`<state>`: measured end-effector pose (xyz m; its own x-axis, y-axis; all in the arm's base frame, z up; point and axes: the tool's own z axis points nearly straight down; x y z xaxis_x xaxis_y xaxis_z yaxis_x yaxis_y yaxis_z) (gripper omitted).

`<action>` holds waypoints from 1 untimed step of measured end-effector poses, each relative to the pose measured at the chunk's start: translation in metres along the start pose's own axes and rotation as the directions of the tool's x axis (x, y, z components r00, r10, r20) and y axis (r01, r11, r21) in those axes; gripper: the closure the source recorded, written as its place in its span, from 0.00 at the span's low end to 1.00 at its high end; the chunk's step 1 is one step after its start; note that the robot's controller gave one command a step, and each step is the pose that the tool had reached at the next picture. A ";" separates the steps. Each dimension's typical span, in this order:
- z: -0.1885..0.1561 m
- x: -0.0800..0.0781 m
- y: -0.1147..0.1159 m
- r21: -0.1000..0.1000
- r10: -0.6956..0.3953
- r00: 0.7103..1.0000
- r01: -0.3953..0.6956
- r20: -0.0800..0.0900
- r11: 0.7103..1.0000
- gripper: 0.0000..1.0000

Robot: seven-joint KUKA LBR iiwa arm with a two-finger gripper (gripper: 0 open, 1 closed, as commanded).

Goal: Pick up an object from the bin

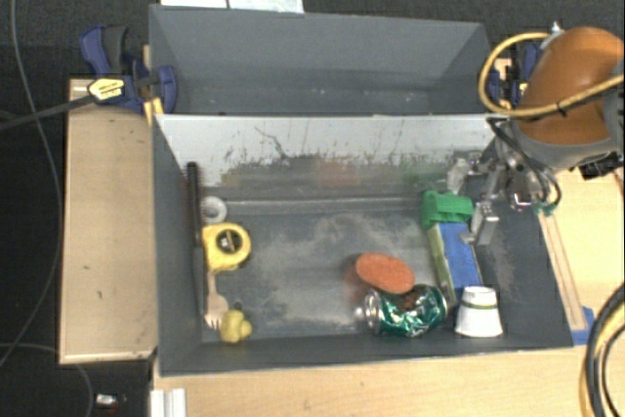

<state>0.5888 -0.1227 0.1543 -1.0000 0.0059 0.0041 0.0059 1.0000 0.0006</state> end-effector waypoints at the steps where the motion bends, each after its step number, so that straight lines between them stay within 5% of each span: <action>1: -0.005 -0.002 0.001 0.001 -0.003 1.000 0.003 0.008 1.000 0.00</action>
Offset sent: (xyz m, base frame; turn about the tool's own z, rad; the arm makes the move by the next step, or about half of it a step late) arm -0.0232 0.0426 -0.0843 0.0020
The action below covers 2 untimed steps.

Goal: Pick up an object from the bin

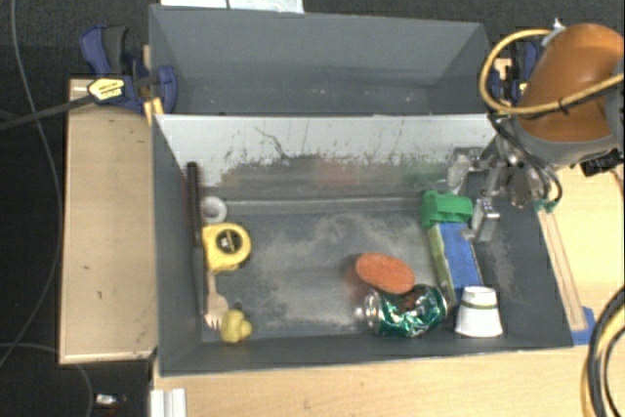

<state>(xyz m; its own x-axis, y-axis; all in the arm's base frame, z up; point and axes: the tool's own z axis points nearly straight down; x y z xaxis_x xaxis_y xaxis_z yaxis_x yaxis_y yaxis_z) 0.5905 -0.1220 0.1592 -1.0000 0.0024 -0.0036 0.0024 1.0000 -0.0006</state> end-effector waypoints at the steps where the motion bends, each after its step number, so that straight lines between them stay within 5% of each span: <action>1: 0.072 0.019 0.034 0.000 0.005 1.000 -0.005 0.005 1.000 0.00; 2: 0.109 0.023 0.041 -0.001 0.017 1.000 -0.017 0.004 1.000 0.00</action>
Offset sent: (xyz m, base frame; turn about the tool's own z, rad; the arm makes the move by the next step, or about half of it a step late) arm -0.0227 0.0309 -0.0836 0.0474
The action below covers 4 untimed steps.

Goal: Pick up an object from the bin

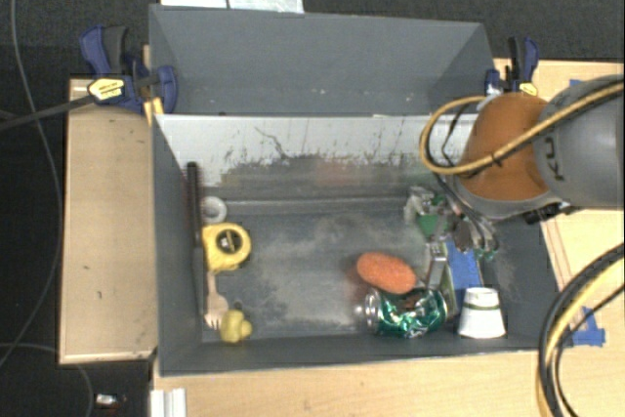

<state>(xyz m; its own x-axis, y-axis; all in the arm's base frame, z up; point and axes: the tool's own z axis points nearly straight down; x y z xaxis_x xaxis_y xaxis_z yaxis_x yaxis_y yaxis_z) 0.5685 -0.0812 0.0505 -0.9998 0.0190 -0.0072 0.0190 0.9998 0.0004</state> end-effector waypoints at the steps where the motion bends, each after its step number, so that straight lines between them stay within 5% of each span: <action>1: -0.017 0.008 0.021 0.000 -0.061 0.998 0.061 -0.003 0.998 0.00; 2: -0.023 0.022 0.029 0.001 -0.104 0.995 0.104 0.001 0.995 0.00; 3: -0.023 0.028 0.056 0.002 -0.264 0.964 0.264 0.009 0.964 0.00; 4: -0.021 0.033 0.065 0.000 -0.152 0.988 0.152 0.006 0.988 0.00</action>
Offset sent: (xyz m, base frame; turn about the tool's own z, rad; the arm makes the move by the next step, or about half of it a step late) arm -0.0214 0.0291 0.0219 -0.1058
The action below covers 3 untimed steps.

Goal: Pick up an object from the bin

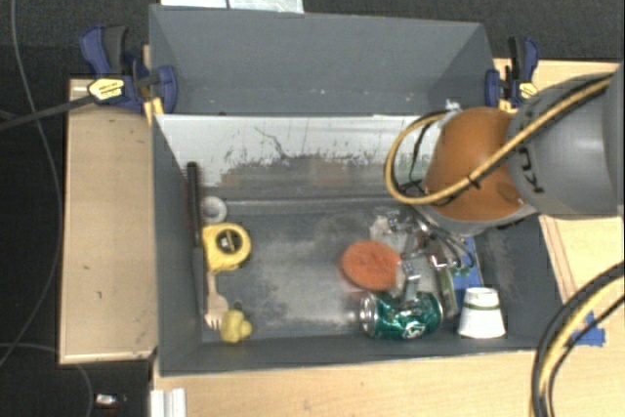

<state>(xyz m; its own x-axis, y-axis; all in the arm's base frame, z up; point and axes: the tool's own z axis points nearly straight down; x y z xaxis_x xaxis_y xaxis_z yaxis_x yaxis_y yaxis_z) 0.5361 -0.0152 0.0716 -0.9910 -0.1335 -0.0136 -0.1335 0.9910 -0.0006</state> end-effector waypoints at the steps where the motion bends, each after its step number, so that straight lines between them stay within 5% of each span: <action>1: 0.001 0.008 0.008 -0.001 0.065 0.998 -0.065 -0.002 0.998 1.00; 2: 0.001 0.008 0.008 0.000 0.063 0.998 -0.063 -0.002 0.998 1.00; 3: -0.066 0.007 0.010 -0.001 0.046 0.999 -0.046 -0.004 0.999 1.00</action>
Offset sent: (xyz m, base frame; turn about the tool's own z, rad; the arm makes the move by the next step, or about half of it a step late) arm 0.0000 0.0000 0.0000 0.0000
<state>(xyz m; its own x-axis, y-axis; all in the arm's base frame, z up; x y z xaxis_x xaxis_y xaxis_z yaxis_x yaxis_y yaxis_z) 0.5269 -0.0059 0.1376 -0.9961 -0.0878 -0.0099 -0.0878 0.9961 0.0008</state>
